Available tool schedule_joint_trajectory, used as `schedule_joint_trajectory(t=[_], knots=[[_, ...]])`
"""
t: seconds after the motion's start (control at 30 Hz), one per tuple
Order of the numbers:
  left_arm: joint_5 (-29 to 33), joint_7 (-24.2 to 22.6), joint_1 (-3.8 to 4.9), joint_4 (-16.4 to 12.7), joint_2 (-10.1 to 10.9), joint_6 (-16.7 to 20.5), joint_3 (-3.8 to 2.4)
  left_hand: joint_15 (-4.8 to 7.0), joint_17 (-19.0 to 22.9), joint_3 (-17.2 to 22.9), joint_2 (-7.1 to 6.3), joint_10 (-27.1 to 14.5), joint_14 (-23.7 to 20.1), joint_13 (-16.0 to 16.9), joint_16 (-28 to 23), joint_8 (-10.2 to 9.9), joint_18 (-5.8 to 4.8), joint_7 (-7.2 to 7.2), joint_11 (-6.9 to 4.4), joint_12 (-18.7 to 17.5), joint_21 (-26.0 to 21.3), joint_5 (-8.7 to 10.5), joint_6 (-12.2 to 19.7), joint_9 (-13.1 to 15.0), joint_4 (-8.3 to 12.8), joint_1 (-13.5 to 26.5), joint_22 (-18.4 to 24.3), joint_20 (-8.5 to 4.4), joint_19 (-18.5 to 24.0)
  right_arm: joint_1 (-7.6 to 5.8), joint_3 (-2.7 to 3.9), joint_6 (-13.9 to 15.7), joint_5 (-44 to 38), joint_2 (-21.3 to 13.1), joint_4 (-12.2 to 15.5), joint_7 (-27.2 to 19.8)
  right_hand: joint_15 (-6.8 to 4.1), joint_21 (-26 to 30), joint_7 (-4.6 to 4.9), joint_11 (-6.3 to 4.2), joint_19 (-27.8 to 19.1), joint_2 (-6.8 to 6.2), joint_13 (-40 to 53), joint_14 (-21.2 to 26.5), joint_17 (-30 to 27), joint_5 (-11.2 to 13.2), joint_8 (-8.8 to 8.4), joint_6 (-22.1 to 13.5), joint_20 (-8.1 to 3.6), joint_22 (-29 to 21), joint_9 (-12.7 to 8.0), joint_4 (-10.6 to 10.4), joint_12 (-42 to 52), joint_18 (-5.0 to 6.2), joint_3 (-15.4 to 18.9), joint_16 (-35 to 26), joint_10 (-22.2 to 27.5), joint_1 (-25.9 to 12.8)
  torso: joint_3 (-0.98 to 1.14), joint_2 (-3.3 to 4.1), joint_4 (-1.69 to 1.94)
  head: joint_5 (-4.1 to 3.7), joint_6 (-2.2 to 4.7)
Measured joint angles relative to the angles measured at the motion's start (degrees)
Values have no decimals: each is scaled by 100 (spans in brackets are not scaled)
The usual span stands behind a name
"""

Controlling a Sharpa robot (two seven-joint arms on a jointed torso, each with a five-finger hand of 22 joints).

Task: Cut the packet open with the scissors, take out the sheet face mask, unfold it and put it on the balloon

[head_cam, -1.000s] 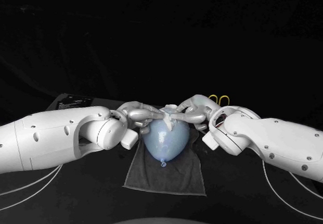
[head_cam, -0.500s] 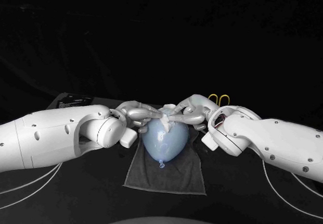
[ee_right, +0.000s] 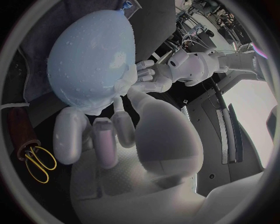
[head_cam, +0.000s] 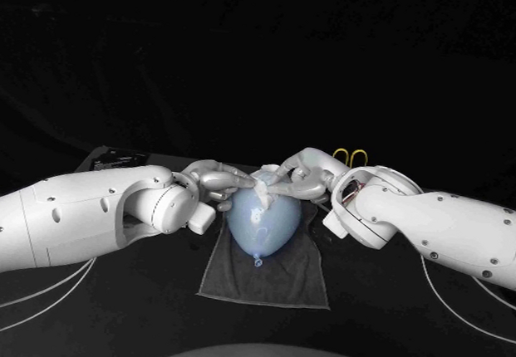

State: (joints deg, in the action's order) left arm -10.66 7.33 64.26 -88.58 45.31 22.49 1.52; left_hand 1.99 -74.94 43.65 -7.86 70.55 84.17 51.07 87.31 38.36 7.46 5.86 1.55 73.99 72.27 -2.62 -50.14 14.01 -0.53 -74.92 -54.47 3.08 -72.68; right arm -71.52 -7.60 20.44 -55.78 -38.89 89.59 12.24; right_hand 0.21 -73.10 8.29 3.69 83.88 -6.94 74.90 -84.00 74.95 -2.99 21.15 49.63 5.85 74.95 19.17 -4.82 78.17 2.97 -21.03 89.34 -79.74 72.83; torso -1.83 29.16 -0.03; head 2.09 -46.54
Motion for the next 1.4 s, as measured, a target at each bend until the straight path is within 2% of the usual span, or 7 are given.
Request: schedule_joint_trajectory(t=[0.53,0.67,0.83,1.07,1.3,1.37,1.4], knots=[[-16,35,-2,-28,6,-1,5,14,0,-1,16,-2,-14,0,0,18,0,0,2,-12,0,-1,1,0,0,-17,1,1,1,29,-9,-54,-288,159,-104,-6,0,0,15,0,-1,-45,5,0,-5,0,0,27,1,-4,-7,-9,-2,0,40,21,0,-45,-1,0,-2,25,-27],[-17,42,-2,-29,3,-1,6,14,0,-1,16,-10,-14,5,-1,17,0,-1,10,-15,0,-1,1,0,0,-17,2,1,1,35,-12,-80,-307,170,-95,0,-12,-22,-10,0,-2,-45,4,10,-4,0,0,122,1,-5,-12,-8,2,0,40,20,0,-45,-1,1,-2,33,-39],[-19,49,-3,-27,-1,-1,7,14,0,-2,16,-11,-14,5,-1,15,0,-1,11,-15,0,-1,2,0,0,-17,2,2,1,44,-16,-126,-355,154,-47,13,-34,-73,-98,-53,5,-45,3,29,-3,0,66,305,-6,-4,14,-25,48,0,57,47,-52,-45,0,0,-4,37,-51],[-21,56,-3,-23,-1,-2,7,13,0,-2,15,-11,-14,5,-1,3,0,-2,11,-16,0,-1,2,0,0,-17,4,2,2,62,-18,-173,-471,80,57,46,-44,-91,-103,-72,12,-44,0,39,0,0,102,351,-53,-2,26,-25,48,-6,57,46,-71,-45,2,0,-8,46,-61],[-23,63,-3,-23,1,-2,8,13,0,-2,15,-12,-14,5,-1,-1,0,-3,12,-16,0,-1,3,0,0,-17,0,2,2,79,-19,-172,-605,47,97,86,-96,-244,-252,-206,5,189,2,88,0,0,232,582,-130,0,66,266,143,-36,-234,45,-166,361,4,-1,-7,43,-66],[-24,64,-3,-24,0,-2,8,13,0,-3,15,-12,-13,4,-1,-2,-1,-3,12,-16,0,-1,4,0,-1,-17,-1,3,2,86,-19,-156,-648,51,94,95,-168,-327,-281,-253,13,237,3,77,0,0,283,663,-176,0,80,347,258,-38,-315,43,-254,434,3,-1,-7,37,-70],[-24,65,-3,-26,0,-3,8,13,0,-2,15,-13,-14,4,-1,-2,-1,-4,12,-16,0,-1,4,0,-1,-17,-1,10,10,90,-19,-146,-667,57,89,99,-168,-359,-301,-264,13,259,4,77,0,0,305,690,-177,0,85,375,310,-38,-343,43,-300,456,3,-1,-7,35,-71]])
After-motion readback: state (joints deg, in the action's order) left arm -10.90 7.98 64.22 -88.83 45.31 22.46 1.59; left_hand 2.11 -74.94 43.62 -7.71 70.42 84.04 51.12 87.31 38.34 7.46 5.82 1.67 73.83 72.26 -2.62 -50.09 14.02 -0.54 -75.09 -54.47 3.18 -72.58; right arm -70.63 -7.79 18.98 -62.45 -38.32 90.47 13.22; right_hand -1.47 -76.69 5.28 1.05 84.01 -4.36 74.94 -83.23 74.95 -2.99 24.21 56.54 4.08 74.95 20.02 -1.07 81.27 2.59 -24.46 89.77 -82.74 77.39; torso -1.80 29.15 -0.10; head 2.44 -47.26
